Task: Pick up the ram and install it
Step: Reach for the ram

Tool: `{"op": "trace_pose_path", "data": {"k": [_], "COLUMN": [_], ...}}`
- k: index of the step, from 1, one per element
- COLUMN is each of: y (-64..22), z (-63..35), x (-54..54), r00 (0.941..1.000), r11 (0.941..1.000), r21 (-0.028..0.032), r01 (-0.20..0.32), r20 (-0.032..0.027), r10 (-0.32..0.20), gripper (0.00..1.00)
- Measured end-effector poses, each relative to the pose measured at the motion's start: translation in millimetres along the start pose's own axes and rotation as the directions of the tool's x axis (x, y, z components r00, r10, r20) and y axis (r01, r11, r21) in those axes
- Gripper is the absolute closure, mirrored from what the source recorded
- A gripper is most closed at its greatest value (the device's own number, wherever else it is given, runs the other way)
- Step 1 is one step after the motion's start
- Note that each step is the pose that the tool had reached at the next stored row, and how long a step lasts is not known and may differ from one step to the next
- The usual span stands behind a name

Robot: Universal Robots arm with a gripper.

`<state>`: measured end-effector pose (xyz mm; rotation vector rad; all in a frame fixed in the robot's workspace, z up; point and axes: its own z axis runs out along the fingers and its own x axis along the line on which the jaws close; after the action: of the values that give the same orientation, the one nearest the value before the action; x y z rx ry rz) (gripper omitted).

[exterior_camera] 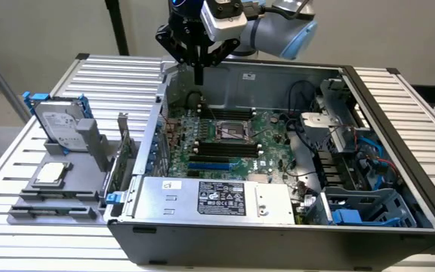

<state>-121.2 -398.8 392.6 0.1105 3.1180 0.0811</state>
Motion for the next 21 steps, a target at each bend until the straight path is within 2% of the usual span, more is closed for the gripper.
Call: {"op": "trace_pose_path", "data": {"k": [4,10,14,21], "y": [-1.3,-21.1,-32.5,-48.0], "z": [-0.2,-1.2,-1.9,-2.9], "x": [-0.1,8.5,21.8,52.2], "r00": [1.0,1.0,1.0,1.0], "r11": [1.0,1.0,1.0,1.0], "r21": [0.0003,0.0003,0.0003,0.0003], "r01": [0.0,0.0,0.0,0.0], "r20": [-0.0002,0.0,0.0,0.0], "r10": [0.0,0.0,0.0,0.0], "gripper": [0.89,0.89,0.89,0.89]}}
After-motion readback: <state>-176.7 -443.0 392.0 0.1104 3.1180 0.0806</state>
